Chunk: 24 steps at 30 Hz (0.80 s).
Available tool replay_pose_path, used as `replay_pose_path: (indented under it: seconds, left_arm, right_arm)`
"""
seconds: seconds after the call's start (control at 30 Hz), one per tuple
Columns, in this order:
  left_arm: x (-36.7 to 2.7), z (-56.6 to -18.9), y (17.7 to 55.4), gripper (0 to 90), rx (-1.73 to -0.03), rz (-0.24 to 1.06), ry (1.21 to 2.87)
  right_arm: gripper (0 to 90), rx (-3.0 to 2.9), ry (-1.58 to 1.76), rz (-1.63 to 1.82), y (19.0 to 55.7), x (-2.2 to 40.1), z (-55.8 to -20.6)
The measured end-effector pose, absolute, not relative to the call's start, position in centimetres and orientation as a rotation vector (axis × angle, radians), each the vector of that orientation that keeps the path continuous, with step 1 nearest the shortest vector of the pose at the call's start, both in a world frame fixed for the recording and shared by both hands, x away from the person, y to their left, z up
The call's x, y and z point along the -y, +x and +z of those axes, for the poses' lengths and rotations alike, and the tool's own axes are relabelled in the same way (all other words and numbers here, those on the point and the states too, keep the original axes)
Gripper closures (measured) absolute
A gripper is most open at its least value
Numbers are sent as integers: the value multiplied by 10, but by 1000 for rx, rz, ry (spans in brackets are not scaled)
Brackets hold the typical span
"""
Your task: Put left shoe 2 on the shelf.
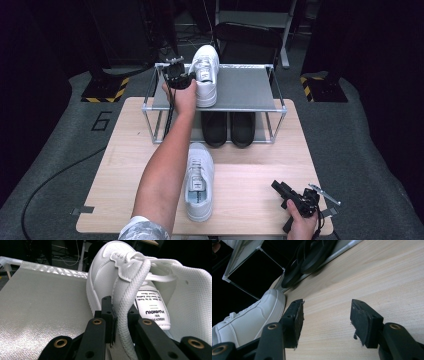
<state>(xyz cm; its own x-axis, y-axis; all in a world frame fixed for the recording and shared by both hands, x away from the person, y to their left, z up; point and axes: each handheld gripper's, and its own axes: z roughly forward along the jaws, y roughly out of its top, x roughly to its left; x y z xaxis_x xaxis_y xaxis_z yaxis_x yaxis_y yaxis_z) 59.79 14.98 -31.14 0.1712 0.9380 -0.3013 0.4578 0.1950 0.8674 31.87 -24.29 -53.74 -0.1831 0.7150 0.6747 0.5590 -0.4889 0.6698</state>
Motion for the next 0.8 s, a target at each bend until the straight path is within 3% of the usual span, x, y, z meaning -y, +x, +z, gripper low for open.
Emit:
replay_pose_path:
  seconds: [0.8]
  left_arm:
    - [-151,-317,605,755,-1457,562,1461]
  right_arm:
    - [440,-1503,1922,1767,318,243,-537]
